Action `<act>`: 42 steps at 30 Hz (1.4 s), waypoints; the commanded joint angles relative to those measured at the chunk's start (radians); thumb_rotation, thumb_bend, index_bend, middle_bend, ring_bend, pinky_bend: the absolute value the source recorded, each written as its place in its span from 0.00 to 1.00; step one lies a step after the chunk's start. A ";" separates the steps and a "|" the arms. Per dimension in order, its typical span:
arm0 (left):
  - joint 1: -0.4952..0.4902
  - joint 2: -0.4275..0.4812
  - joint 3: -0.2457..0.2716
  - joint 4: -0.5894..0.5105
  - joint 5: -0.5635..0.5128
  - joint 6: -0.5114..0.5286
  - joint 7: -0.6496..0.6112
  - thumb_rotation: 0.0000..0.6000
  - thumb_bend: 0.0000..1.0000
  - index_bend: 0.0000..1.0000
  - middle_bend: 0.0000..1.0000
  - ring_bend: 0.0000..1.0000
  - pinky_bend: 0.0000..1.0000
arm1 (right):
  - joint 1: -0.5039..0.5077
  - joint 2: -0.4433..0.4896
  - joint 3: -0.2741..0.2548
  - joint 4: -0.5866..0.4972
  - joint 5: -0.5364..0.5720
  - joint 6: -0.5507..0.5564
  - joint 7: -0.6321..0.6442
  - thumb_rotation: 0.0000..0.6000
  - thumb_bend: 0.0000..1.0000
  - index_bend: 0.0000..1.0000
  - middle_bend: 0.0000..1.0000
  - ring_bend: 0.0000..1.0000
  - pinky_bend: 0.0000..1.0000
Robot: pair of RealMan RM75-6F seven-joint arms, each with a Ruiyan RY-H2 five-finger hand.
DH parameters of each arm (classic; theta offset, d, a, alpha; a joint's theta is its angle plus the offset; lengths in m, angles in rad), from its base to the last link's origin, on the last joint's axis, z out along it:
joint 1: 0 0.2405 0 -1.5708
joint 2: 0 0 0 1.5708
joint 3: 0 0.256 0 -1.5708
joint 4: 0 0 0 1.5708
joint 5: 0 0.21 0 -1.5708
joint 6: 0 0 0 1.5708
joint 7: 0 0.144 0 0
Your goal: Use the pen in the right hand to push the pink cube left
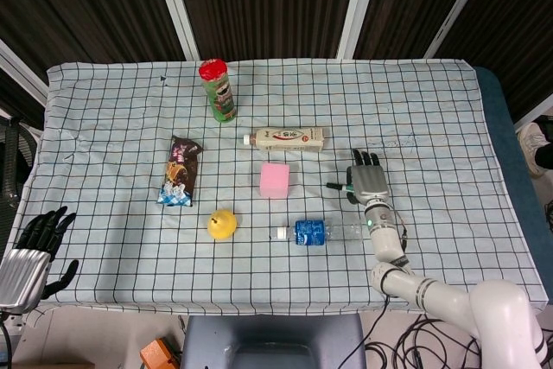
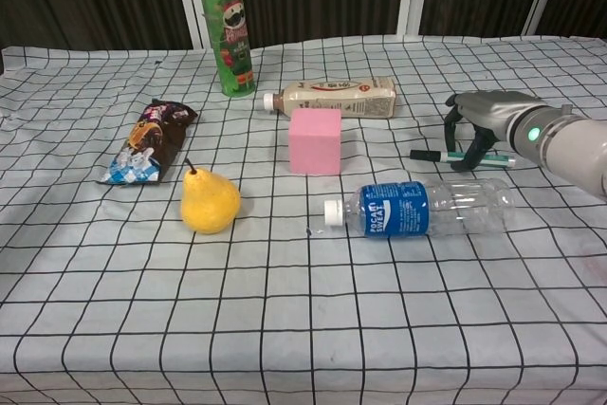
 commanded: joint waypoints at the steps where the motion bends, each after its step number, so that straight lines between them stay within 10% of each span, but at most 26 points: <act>1: 0.000 0.000 0.000 -0.001 0.000 0.000 0.000 1.00 0.39 0.00 0.00 0.00 0.10 | 0.000 -0.001 0.001 -0.001 0.000 0.001 -0.003 1.00 0.42 0.67 0.16 0.00 0.00; 22: 0.000 0.003 0.002 -0.001 0.004 0.000 -0.005 1.00 0.39 0.00 0.00 0.00 0.10 | -0.006 -0.013 -0.011 0.010 -0.035 0.037 -0.041 1.00 0.44 0.83 0.54 0.24 0.00; 42: -0.004 0.005 0.003 -0.007 0.000 -0.010 -0.007 1.00 0.39 0.00 0.00 0.00 0.10 | -0.018 -0.008 -0.019 -0.012 -0.081 0.072 -0.085 1.00 0.44 0.86 0.57 0.26 0.00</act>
